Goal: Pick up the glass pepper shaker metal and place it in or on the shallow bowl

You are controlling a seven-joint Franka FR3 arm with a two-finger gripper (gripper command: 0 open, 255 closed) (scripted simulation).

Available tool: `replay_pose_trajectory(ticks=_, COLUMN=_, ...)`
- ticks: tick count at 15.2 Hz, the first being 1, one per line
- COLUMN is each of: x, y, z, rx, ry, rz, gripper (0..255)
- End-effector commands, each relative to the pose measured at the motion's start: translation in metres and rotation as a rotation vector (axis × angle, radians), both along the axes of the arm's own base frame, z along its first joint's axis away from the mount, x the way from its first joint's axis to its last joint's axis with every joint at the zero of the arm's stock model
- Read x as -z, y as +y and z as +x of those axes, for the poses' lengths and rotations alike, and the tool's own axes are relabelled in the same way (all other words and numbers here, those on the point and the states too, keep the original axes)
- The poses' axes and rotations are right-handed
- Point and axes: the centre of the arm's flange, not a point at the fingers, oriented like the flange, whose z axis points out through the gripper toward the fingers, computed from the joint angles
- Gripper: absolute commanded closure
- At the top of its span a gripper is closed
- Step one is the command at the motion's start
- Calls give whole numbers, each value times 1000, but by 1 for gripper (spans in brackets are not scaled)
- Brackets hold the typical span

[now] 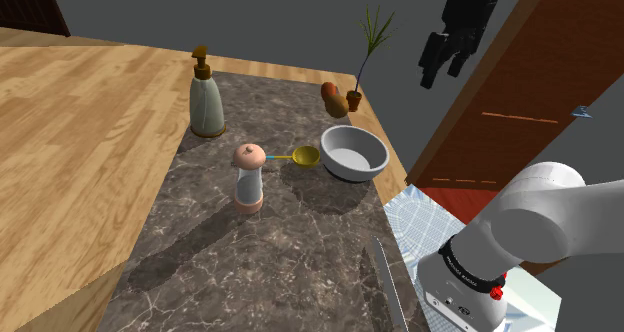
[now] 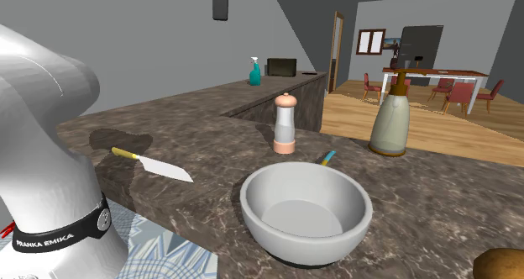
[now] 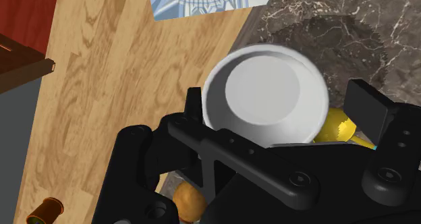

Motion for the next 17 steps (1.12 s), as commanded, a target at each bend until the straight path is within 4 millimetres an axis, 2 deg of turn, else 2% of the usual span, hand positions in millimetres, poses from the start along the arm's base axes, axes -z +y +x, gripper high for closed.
replay_pose_trajectory(ticks=1, x=0, y=0, z=0, rx=0, ry=0, rz=0, gripper=0)
replay_pose_trajectory(ticks=17, x=83, y=181, z=82, rx=-59, ry=-12, rz=-36, gripper=0)
